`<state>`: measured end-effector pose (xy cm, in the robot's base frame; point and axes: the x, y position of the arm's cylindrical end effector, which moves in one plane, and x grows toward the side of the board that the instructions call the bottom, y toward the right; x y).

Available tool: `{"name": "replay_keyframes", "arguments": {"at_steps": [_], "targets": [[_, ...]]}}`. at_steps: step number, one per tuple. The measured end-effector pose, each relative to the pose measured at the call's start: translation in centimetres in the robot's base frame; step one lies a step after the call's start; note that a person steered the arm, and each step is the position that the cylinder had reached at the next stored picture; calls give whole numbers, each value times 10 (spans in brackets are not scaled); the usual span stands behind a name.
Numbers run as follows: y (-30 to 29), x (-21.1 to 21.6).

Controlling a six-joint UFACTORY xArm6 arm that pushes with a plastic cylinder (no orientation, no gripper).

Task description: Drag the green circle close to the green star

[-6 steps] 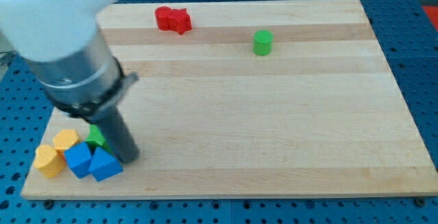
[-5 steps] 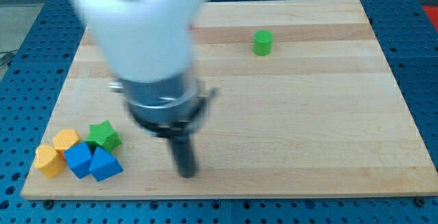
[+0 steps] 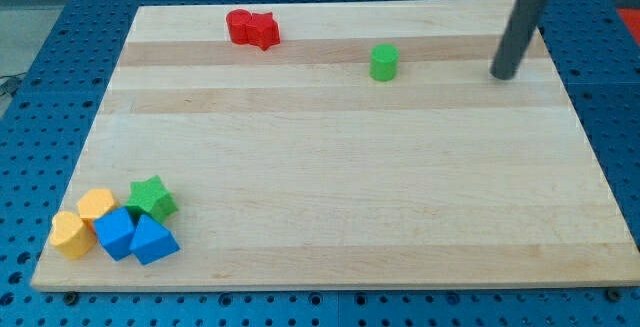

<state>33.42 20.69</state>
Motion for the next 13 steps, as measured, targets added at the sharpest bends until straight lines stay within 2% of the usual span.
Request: {"name": "replay_keyframes", "arguments": {"at_steps": [3,5,7,10,11,12,13], "targets": [[-144,-19],[-187,-17],[-199,44],[-287,84],[-305,121],[-314,154],[-299,169]]}}
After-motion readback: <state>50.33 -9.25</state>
